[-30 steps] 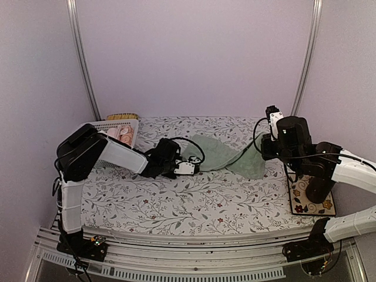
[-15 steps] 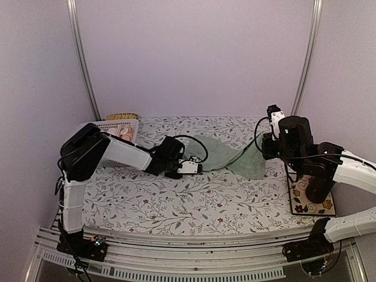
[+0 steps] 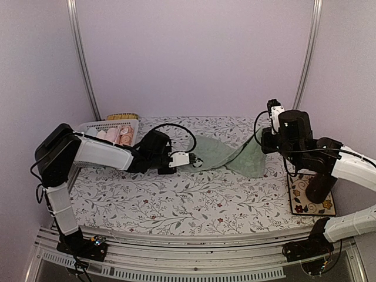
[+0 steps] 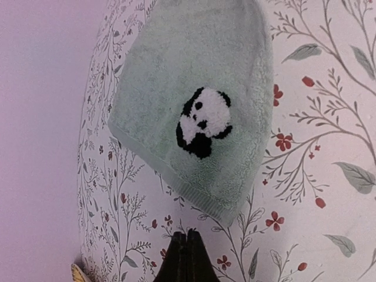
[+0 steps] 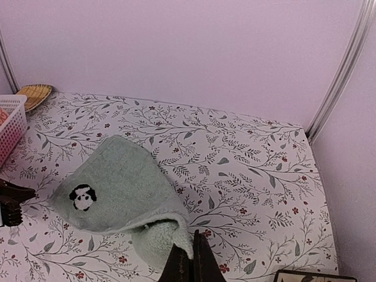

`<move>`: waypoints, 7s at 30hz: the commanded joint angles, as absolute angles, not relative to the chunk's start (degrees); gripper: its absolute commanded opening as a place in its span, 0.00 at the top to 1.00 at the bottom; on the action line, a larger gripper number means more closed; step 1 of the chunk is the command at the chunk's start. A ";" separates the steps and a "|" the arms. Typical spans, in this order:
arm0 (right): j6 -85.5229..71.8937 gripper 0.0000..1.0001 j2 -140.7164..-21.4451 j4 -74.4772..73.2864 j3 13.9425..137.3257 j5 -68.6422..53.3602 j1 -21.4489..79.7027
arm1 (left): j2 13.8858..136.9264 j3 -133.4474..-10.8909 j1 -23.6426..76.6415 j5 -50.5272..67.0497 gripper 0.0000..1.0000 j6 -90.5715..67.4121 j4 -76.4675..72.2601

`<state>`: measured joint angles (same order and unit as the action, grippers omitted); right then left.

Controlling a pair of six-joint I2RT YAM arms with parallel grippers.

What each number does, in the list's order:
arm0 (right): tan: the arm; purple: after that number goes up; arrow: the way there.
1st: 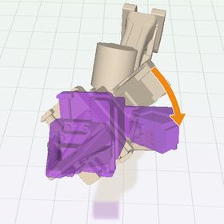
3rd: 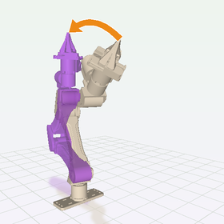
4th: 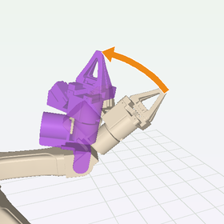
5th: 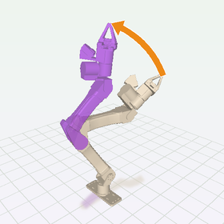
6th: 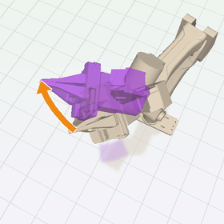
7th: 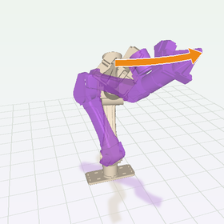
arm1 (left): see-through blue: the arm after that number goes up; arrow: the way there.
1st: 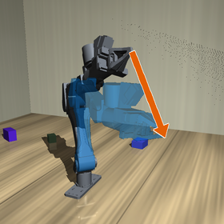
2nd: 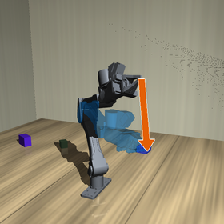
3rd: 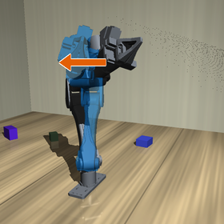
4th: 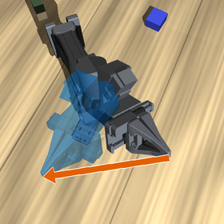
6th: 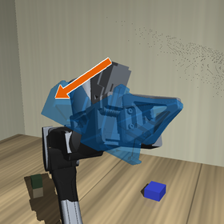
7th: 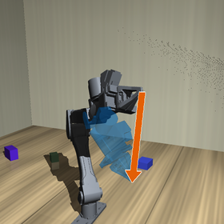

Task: Roll the towels
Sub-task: Pick up the towel from the center of the board, then flatten out the towel at the center of the board.

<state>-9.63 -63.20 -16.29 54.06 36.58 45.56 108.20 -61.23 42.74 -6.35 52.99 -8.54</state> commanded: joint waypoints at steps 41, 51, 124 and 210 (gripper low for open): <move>-8.45 0.98 -62.13 -15.08 56.75 34.99 40.92 | 125.31 -69.51 45.37 -9.34 1.00 49.15 -4.80; -4.69 0.98 -70.92 -11.61 59.44 26.86 32.16 | 112.15 -70.42 40.30 -17.98 1.00 46.80 -10.36; -23.69 0.98 -80.30 -45.52 47.30 1.32 35.11 | 97.56 -53.61 58.07 -29.98 1.00 25.31 27.74; -20.71 0.27 -77.36 -25.91 53.35 -9.88 20.41 | 103.51 -85.56 34.65 -9.53 0.20 10.68 28.95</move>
<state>-20.51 -72.75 -35.83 52.58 -4.25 25.30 97.38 -81.06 41.34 -20.73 16.93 36.80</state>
